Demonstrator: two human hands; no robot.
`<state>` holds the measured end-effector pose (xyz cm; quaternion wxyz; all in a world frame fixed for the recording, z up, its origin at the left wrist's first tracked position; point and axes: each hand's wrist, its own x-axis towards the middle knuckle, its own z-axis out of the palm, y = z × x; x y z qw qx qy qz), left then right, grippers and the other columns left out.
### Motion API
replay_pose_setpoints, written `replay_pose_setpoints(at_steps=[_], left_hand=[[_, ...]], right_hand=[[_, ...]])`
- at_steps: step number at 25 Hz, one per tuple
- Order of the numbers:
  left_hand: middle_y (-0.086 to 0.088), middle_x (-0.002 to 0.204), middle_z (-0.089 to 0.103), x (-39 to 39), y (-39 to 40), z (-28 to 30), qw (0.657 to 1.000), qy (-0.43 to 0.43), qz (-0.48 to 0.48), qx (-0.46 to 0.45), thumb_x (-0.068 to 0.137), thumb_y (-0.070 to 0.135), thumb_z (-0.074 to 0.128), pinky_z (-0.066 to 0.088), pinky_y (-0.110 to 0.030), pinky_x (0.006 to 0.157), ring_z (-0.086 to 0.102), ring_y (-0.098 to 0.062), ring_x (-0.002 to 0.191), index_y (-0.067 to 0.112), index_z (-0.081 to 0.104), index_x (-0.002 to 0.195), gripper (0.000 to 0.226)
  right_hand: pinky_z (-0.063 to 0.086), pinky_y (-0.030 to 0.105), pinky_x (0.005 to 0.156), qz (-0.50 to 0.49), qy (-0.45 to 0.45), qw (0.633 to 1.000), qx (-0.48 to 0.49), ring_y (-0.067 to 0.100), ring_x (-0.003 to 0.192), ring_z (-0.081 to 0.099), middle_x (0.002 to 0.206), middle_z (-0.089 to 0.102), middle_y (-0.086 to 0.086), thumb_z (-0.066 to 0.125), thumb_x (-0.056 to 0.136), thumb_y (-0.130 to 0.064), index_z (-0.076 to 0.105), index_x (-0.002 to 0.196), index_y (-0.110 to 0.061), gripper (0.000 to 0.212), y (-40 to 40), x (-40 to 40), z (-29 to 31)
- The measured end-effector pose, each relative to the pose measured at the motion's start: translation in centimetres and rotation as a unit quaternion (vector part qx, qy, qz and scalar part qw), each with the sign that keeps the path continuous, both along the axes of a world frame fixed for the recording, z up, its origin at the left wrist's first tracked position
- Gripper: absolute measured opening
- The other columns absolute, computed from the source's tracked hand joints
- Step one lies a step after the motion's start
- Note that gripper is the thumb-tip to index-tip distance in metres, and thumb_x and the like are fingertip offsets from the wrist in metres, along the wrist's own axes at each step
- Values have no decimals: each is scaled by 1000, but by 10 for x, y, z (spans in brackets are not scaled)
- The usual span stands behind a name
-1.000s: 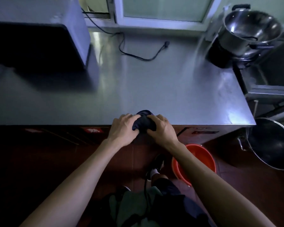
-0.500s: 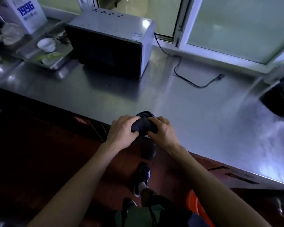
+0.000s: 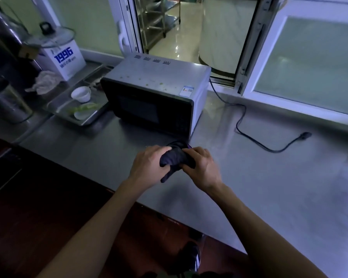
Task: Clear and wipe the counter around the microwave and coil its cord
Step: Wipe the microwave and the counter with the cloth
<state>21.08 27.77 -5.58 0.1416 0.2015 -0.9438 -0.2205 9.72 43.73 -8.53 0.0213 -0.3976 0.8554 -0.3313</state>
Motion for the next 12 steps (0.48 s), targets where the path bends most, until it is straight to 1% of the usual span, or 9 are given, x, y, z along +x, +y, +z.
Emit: replay_pose_setpoints(at_steps=[3, 6, 8, 12], left_hand=[[8, 112, 66, -25, -22, 9, 1000, 10, 2, -9, 73, 21, 72, 49, -39, 86, 58, -18, 104, 26, 65, 126, 54], [9, 114, 65, -52, -50, 14, 999, 29, -18, -13, 73, 22, 72, 48, -41, 87, 58, -18, 105, 27, 64, 127, 55], [11, 115, 64, -68, -66, 17, 999, 26, -33, -11, 74, 25, 71, 46, -39, 88, 56, -17, 106, 29, 62, 128, 55], [9, 115, 64, -106, -115, 24, 996, 45, -78, -20, 74, 25, 73, 45, -41, 86, 56, -19, 104, 28, 63, 127, 54]], right_hand=[[41, 27, 81, -8, 5, 1000, -17, 24, 107, 54, 114, 62, 2, 75, 82, -28, 64, 127, -23, 47, -19, -22, 12], [47, 34, 84, -20, 16, 999, -33, 27, 105, 55, 113, 63, 3, 76, 82, -24, 65, 126, -20, 46, -41, -47, 22], [49, 37, 86, -35, 26, 998, -34, 28, 104, 56, 113, 63, 4, 77, 81, -22, 66, 125, -18, 46, -54, -59, 28], [50, 39, 85, -86, 55, 994, -34, 29, 101, 57, 112, 64, 5, 78, 80, -20, 67, 124, -16, 45, -93, -79, 39]])
